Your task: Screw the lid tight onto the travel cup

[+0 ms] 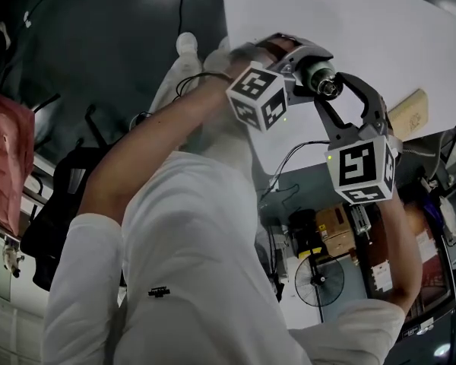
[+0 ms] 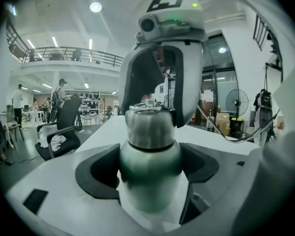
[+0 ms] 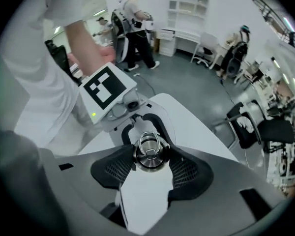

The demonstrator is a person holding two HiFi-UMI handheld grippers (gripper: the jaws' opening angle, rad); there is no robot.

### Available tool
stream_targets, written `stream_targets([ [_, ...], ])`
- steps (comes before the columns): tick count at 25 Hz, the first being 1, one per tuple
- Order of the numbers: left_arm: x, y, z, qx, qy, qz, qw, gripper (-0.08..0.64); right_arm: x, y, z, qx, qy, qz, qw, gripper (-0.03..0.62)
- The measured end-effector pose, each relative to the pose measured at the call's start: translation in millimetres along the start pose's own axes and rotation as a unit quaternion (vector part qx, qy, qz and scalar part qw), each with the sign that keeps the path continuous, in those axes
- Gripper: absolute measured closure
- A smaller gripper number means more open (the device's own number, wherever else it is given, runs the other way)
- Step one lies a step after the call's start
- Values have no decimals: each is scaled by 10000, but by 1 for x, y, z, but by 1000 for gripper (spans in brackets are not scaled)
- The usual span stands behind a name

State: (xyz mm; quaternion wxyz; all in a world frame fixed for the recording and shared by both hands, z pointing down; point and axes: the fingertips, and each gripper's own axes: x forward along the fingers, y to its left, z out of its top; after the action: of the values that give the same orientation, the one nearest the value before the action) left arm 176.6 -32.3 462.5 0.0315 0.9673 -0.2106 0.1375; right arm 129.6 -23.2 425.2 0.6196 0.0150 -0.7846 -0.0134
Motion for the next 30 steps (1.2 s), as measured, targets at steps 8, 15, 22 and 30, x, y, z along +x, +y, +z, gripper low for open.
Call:
stream_targets([
  [8,-1,-2,-1,62,48,-114,9999,207,0,-3,-1,1221,11,-471,9914,370],
  [15,0,-2,-2,49,44,-68,10000,207,1,-3,-1,1327,-16,-535,9897,370],
  [22,1,-1,-2,58,72,25,10000,206,1,-5,-3,1771,-134,-692,9817,371],
  [30,0,-2,-1,14,132,58,9999,207,-3,-5,-2,2021,-337,-889,9747,370],
])
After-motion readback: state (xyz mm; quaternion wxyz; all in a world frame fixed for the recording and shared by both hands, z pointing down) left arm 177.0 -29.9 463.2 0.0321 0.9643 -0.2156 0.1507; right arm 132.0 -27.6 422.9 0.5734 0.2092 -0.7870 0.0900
